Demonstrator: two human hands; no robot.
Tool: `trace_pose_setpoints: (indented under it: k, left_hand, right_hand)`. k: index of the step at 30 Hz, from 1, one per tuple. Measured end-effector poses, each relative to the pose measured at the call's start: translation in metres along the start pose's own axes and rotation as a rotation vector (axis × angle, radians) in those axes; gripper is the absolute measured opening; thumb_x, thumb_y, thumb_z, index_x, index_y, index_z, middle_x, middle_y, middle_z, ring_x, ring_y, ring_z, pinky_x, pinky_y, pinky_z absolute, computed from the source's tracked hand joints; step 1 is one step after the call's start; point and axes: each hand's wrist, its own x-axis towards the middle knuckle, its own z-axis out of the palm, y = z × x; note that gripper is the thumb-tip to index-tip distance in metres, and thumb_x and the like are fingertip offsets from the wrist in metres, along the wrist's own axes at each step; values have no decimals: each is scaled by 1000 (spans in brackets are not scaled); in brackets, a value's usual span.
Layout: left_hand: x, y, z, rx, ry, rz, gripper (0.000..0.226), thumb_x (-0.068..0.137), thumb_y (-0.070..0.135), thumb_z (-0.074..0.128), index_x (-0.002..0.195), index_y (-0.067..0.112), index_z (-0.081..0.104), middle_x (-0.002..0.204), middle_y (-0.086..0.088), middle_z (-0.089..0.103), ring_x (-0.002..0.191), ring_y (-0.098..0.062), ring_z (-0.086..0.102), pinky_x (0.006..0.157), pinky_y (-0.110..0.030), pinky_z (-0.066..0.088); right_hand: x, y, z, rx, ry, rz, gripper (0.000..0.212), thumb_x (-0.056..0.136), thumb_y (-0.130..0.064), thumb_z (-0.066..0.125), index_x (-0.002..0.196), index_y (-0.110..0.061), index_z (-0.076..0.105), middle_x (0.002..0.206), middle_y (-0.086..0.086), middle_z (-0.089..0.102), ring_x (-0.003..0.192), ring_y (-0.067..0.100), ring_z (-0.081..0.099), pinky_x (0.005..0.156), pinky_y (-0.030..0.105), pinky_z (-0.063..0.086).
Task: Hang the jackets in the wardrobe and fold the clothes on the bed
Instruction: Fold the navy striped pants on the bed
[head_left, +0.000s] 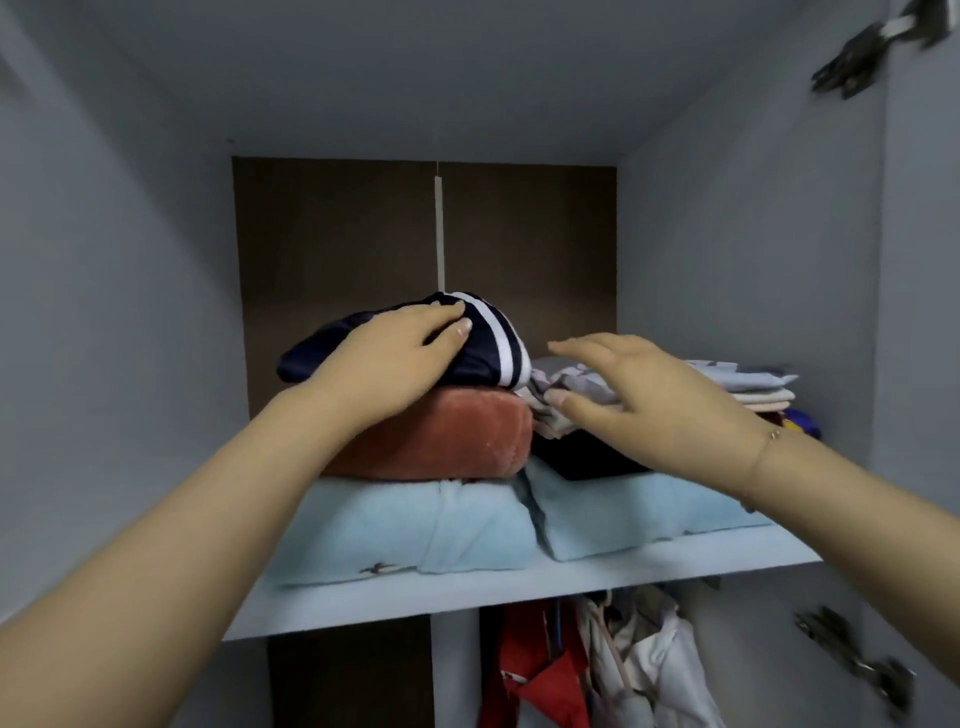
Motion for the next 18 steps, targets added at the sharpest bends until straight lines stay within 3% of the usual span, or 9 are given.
trace_pose_setpoints:
  k: [3, 6, 9, 11, 18]
  left_hand:
    - [-38, 39, 20, 67, 114, 105, 50, 101, 41, 39, 149, 27, 38, 156, 0, 35, 145, -18, 28, 119, -37, 20]
    - [-78, 72, 46, 265, 130, 96, 58, 99, 52, 21, 154, 33, 22, 163, 1, 17, 151, -16, 7, 123, -42, 5]
    - [-114, 102, 71, 359, 74, 114, 65, 95, 57, 9, 156, 35, 4, 165, 0, -1, 151, -16, -8, 122, -46, -1]
    - [-137, 122, 84, 363, 47, 166, 63, 97, 56, 13, 155, 35, -2, 165, -1, -6, 151, -17, -11, 122, -49, -1]
    - [-239, 197, 116, 208, 28, 383, 64, 98, 50, 26, 156, 26, 16, 165, -8, 3, 152, -25, 1, 119, -57, 7]
  right_hand:
    - [-46, 14, -12, -167, 4, -55, 65, 94, -58, 37, 152, -33, 24, 157, -11, 27, 141, 7, 25, 109, 23, 26]
    - [-91, 26, -15, -173, 37, -12, 71, 93, -58, 33, 154, -25, 21, 160, -6, 22, 144, 10, 23, 111, 20, 21]
    - [-137, 31, -17, -202, 50, 53, 71, 96, -56, 30, 155, -19, 18, 162, -1, 14, 148, 14, 16, 121, 31, 14]
    - [-172, 30, -22, -246, 62, 102, 70, 98, -56, 26, 155, -16, 19, 162, 1, 14, 149, 17, 14, 122, 38, 16]
    - [-322, 9, -66, -436, -34, 273, 70, 97, -52, 32, 153, -11, 24, 161, 6, 20, 148, 21, 20, 119, 45, 21]
